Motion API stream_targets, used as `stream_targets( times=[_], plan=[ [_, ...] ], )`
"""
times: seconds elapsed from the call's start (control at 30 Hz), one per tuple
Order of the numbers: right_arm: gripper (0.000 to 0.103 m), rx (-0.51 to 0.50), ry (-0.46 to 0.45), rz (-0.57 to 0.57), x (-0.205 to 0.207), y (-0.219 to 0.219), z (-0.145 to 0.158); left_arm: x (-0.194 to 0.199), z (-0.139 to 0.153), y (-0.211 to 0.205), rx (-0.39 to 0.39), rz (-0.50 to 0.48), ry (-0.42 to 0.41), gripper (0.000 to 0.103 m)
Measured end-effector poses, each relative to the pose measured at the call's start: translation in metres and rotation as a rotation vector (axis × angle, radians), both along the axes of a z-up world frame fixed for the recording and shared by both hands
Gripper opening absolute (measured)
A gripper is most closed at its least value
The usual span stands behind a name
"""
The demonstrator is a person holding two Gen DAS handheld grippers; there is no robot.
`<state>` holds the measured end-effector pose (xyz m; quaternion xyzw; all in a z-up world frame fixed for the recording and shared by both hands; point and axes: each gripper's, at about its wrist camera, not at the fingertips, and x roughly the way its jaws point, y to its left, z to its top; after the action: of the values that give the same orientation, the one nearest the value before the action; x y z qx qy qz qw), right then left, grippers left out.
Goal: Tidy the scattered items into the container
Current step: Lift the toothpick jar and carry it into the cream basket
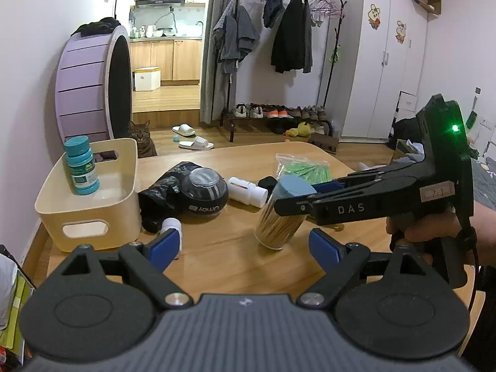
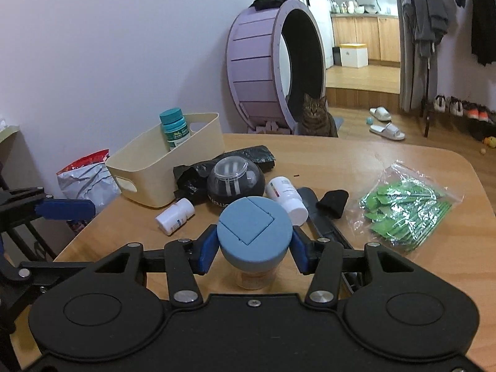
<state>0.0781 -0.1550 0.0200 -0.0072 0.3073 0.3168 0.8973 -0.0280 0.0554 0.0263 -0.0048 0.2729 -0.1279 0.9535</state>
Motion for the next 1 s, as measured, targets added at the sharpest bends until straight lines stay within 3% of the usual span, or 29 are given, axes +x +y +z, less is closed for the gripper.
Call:
stream_targets(
  times=[0.3, 0.57, 0.63, 0.7, 1.0],
  plan=[
    [0.064, -0.047, -0.069, 0.020, -0.001, 0.007, -0.002, 0.001, 0.000, 0.004, -0.010, 0.014, 0.000, 0.090],
    [0.065, -0.072, -0.084, 0.037, 0.001, 0.012, -0.008, 0.000, 0.001, 0.007, -0.015, 0.023, -0.004, 0.090],
    [0.063, -0.065, -0.094, 0.046, 0.001, 0.011, -0.008, -0.001, 0.002, 0.008, -0.016, 0.024, -0.007, 0.090],
    [0.049, -0.050, -0.086, 0.057, 0.001, 0.010, -0.008, -0.001, 0.002, 0.010, -0.019, 0.030, -0.008, 0.090],
    [0.049, -0.009, -0.095, 0.060, 0.004, 0.008, 0.005, -0.005, 0.005, 0.019, -0.032, 0.051, -0.016, 0.090]
  ],
)
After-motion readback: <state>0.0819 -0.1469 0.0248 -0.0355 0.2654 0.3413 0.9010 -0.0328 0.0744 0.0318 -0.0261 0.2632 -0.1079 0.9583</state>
